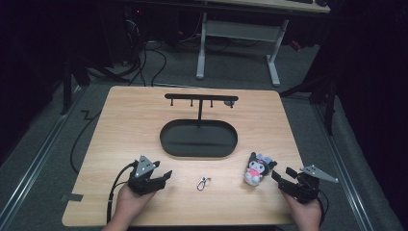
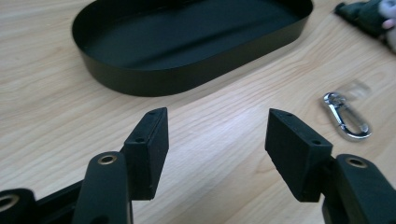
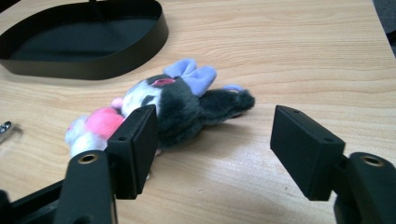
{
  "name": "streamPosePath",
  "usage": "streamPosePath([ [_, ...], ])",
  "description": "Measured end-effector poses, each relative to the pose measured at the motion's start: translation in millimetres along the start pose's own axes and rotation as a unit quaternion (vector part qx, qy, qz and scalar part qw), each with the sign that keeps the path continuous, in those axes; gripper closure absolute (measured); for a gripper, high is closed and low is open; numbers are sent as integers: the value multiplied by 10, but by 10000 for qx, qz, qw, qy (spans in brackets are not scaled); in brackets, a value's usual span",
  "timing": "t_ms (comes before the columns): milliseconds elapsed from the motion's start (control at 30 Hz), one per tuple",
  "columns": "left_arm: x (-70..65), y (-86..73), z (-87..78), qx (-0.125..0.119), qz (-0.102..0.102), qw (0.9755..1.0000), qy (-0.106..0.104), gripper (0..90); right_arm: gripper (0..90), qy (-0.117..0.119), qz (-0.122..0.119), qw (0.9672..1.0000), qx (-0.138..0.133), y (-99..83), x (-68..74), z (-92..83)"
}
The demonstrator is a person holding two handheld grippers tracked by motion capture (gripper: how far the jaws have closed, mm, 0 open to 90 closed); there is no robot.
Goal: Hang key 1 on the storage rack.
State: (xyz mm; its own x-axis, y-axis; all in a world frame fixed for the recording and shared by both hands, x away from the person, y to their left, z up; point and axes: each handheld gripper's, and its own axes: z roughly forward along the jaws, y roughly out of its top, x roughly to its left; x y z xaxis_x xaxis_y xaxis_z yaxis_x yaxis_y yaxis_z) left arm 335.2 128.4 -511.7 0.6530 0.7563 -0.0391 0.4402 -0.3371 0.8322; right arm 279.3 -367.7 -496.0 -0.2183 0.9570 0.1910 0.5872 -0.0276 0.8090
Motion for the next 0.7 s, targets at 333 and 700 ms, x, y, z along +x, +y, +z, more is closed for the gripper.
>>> streamPosePath([
  [333,0,-15,20,4,31,10000,19,388,393,30,-319,9995,20,-37,17,15],
  [700,-1,-27,24,5,67,10000,-12,383,591,110,-490,9986,185,-46,21,44],
])
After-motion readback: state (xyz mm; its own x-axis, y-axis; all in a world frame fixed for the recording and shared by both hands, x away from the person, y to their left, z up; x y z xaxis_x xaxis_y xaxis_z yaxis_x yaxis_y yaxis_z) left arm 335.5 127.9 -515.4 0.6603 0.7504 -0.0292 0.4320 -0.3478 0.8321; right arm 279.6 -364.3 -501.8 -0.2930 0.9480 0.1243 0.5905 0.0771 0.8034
